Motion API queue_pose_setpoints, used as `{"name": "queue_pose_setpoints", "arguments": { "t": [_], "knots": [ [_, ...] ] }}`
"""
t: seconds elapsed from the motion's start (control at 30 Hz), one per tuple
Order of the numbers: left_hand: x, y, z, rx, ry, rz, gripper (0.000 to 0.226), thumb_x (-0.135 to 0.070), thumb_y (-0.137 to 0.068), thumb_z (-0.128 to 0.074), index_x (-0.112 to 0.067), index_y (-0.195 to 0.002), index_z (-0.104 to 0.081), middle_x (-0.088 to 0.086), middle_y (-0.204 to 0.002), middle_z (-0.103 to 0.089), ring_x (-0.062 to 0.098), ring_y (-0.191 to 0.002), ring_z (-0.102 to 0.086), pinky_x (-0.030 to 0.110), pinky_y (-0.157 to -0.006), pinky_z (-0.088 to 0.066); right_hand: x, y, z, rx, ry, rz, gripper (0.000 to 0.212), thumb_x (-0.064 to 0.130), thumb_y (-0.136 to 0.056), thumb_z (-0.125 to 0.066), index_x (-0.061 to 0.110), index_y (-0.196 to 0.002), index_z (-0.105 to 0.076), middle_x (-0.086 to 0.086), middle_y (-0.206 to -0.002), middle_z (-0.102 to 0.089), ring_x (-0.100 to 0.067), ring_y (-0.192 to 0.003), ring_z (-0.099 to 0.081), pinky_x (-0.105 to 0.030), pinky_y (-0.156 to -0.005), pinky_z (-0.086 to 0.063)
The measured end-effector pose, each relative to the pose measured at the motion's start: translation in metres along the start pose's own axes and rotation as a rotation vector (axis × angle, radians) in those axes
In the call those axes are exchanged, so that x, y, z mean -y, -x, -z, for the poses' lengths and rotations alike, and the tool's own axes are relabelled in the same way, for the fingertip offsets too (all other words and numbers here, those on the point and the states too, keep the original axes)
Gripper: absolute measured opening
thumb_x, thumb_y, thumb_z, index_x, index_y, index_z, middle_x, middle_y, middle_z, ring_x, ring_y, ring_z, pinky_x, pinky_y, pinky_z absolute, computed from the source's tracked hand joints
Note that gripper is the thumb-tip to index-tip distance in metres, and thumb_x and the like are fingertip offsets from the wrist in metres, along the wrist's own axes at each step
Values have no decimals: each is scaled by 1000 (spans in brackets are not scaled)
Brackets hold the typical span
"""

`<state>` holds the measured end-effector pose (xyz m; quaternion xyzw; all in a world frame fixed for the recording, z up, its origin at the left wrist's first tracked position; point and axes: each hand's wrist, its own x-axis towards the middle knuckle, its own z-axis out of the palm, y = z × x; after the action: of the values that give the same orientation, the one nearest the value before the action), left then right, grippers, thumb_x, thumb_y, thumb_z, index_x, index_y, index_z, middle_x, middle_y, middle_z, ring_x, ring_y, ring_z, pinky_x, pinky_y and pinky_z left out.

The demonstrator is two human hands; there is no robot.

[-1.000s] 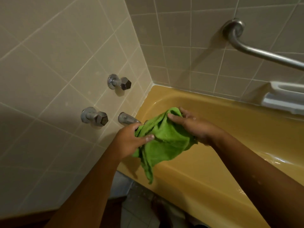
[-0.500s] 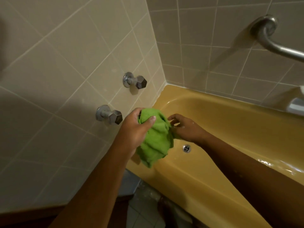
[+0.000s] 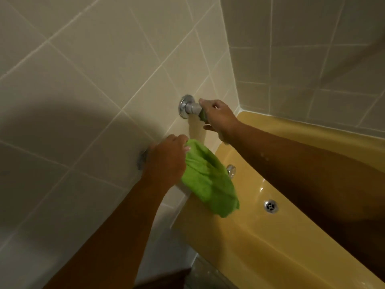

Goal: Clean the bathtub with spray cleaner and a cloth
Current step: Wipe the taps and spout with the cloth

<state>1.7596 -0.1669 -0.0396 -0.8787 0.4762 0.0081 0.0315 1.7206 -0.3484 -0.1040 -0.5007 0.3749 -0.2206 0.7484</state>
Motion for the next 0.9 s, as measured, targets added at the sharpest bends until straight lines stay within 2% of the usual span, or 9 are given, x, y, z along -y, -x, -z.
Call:
{"name": "queue_pose_setpoints", "arguments": {
  "t": [0.07, 0.13, 0.27, 0.3, 0.37, 0.43, 0.67, 0.8, 0.9],
  "knots": [
    [5, -6, -14, 56, -33, 7, 33, -36, -111, -37, -23, -137, -53, 3, -124, -57, 28, -110, -62, 38, -83, -39, 2, -16, -10, -35, -108, -48, 35, 46, -96, -67, 15, -111, -60, -8, -109, -62, -23, -92, -66, -45, -86, -64],
    [10, -14, -26, 28, -8, -22, 34, -37, -111, -36, -23, -135, -55, 2, -118, -59, 25, -102, -63, 34, -75, -36, 5, -29, -17, -79, -209, -124, 27, 38, -92, -69, 14, -102, -61, -7, -99, -60, -23, -83, -62, -42, -80, -62],
    [20, -32, -31, -4, 133, 61, 29, -37, -109, -40, -22, -125, -59, 4, -113, -63, 27, -99, -63, 37, -76, -43, 4, -43, -27, -187, -135, -98, 22, 26, -89, -64, 7, -100, -68, -2, -84, -57, -16, -73, -55, -20, -50, -43],
    [19, -32, -30, -11, 121, 89, 28, -38, -109, -39, -23, -123, -59, 2, -112, -63, 27, -99, -63, 37, -74, -42, 1, -46, -29, -219, -122, -62, 20, 24, -88, -64, 6, -94, -70, -1, -79, -58, -17, -71, -56, -19, -50, -44],
    [15, -31, -28, -27, 63, 127, 28, -40, -109, -37, -26, -120, -59, -3, -110, -61, 24, -97, -62, 34, -71, -35, -1, -47, -32, -268, -175, -33, 18, 25, -85, -67, 7, -84, -67, -3, -77, -60, -23, -73, -60, -29, -62, -48],
    [14, -32, -28, -44, 94, 149, 27, -39, -109, -37, -26, -119, -59, -3, -108, -61, 21, -95, -61, 33, -71, -32, -5, -48, -34, -286, -175, -7, 20, 27, -85, -68, 8, -85, -67, -5, -79, -63, -25, -75, -62, -35, -67, -50],
    [4, -28, -20, -44, 32, 238, 35, -43, -111, -30, -30, -133, -54, -8, -119, -62, 6, -85, -39, 31, -59, -18, -17, -58, -36, -290, -190, 131, 16, 23, -81, -69, 13, -73, -59, -3, -65, -54, -21, -64, -54, -36, -60, -47],
    [4, -31, -19, -29, 26, 249, 35, -43, -111, -31, -29, -132, -55, -7, -117, -62, 16, -90, -55, 32, -67, -24, -18, -58, -36, -270, -158, 185, 20, 28, -75, -67, 17, -66, -54, 0, -61, -52, -21, -62, -53, -37, -59, -47],
    [2, -30, -17, -25, -11, 245, 36, -44, -111, -28, -31, -133, -53, -8, -117, -61, 13, -88, -54, 29, -59, -23, -20, -58, -35, -260, -112, 235, 21, 32, -72, -65, 17, -64, -52, 0, -61, -49, -21, -61, -51, -37, -58, -46]
  ]
}}
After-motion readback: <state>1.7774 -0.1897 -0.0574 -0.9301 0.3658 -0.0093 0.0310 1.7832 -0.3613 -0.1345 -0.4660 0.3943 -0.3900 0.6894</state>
